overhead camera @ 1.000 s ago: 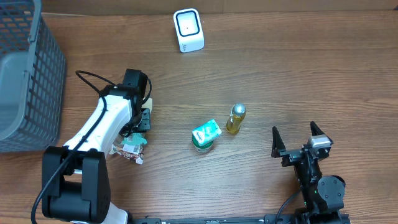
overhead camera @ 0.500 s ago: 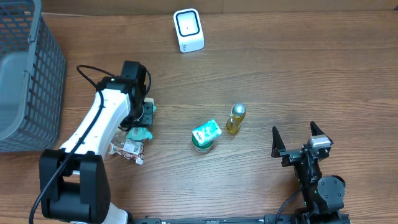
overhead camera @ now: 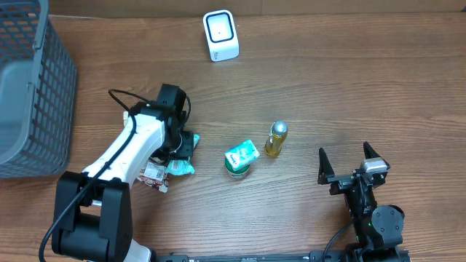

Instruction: Scan the item barcode

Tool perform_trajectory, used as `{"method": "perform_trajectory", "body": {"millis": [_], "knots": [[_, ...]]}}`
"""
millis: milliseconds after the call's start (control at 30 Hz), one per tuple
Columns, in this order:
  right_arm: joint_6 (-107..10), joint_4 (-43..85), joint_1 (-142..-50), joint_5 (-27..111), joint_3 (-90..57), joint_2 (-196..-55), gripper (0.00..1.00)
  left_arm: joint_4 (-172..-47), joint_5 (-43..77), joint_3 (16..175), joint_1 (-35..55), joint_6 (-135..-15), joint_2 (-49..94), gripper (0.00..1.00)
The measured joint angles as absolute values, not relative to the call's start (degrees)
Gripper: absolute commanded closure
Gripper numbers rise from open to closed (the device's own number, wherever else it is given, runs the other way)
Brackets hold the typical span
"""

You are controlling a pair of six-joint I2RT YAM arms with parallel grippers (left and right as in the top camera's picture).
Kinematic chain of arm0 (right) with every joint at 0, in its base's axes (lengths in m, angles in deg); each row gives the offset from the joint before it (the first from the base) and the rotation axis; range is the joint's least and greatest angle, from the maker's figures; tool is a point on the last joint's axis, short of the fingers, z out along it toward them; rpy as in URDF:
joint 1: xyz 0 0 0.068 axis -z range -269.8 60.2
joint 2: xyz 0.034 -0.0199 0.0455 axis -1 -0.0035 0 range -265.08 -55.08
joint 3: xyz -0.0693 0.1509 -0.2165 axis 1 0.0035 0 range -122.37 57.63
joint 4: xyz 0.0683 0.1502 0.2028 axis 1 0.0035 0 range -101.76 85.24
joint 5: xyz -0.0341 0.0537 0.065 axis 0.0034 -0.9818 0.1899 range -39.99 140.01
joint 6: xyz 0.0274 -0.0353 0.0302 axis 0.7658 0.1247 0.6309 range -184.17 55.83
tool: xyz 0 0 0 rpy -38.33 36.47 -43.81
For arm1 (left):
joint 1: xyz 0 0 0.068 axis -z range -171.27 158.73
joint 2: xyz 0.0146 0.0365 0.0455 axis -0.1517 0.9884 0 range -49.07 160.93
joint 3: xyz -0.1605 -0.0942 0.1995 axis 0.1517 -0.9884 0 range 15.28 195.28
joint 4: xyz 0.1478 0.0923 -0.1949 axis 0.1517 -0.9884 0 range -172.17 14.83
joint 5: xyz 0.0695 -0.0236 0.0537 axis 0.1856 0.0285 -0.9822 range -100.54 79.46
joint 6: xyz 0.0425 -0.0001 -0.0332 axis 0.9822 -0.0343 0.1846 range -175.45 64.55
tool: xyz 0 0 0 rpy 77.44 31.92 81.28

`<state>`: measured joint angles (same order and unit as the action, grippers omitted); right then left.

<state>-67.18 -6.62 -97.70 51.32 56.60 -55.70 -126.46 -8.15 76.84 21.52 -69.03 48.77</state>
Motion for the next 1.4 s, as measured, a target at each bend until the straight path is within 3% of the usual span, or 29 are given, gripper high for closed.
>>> {"method": "perform_trajectory", "body": {"millis": [67, 200, 500, 733, 833, 1100, 1400], "knots": [[-67.18, -6.62, -97.7, 51.32, 56.62, -55.7, 0.0, -125.22, -8.17, 75.7, 21.5, -69.45, 48.77, 0.51], [-67.16, -6.64, -97.68, 51.32, 56.6, -55.7, 0.0, -124.45, -8.15, 75.35, 21.5, -70.34, 48.77, 0.43], [-67.18, -6.62, -97.7, 51.32, 56.6, -55.7, 0.0, -127.07, -8.12, 77.3, 21.5, -70.43, 48.77, 0.44], [-67.2, -6.66, -97.7, 51.32, 56.62, -55.7, 0.0, -137.13, -7.1, 92.31, 20.85, -68.55, 48.64, 0.46], [-67.18, -6.64, -97.7, 51.32, 56.62, -55.7, 0.0, -141.35, -4.28, 99.64, 20.45, -65.71, 48.22, 0.38], [-67.18, -6.64, -97.7, 51.32, 56.62, -55.7, 0.0, -146.81, 11.39, 104.58, 23.47, -47.83, 46.98, 0.31], [-67.16, -6.64, -97.7, 51.32, 56.62, -55.7, 0.0, -144.12, 8.18, 101.17, 35.31, -42.32, 46.98, 0.2]]}}
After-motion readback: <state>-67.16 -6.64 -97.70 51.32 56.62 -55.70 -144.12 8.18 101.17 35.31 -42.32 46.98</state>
